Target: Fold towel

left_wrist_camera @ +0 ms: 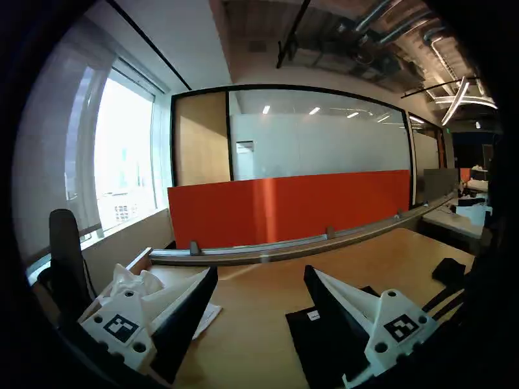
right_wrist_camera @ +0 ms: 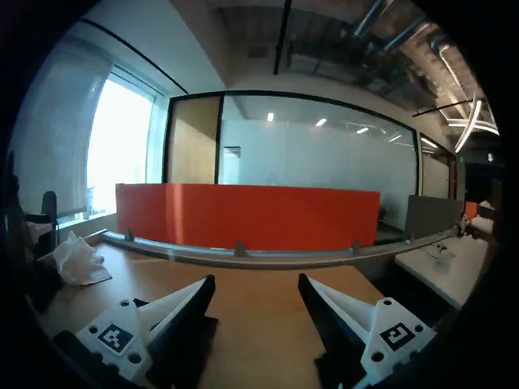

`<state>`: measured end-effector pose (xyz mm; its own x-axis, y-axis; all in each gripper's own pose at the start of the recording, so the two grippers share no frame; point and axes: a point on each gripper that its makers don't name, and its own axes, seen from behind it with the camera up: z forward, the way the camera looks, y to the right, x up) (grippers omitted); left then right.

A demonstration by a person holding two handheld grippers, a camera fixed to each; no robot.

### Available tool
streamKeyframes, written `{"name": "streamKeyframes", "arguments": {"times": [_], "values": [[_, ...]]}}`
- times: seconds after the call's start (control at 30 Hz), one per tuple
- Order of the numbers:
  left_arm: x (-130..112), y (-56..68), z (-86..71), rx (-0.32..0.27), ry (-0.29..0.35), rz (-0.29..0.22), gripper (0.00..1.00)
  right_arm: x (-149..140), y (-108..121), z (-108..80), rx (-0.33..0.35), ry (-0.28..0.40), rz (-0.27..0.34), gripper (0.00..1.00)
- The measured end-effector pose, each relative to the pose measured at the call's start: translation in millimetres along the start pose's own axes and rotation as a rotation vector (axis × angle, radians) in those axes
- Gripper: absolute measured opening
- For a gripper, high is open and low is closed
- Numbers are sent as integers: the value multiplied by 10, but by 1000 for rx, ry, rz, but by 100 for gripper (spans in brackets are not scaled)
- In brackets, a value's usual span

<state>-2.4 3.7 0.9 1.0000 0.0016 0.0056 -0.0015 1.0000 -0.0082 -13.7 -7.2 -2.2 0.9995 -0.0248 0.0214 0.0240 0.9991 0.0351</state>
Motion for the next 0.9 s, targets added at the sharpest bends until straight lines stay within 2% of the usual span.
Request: {"name": "streamKeyframes", "arguments": {"times": [0.37, 0.47, 0.57, 0.9], "values": [[-413, 443, 44, -166, -123, 28, 99, -418, -475, -90, 235, -167, -127, 99], [-537, 512, 24, -207, -159, 36, 99, -502, -632, -138, 304, -196, -159, 100], [-622, 550, 5, -233, -180, 48, 99, -573, -728, -153, 345, -223, -180, 100], [-949, 700, -27, -300, -244, 91, 99, -886, -898, -162, 437, -307, -222, 100]]}}
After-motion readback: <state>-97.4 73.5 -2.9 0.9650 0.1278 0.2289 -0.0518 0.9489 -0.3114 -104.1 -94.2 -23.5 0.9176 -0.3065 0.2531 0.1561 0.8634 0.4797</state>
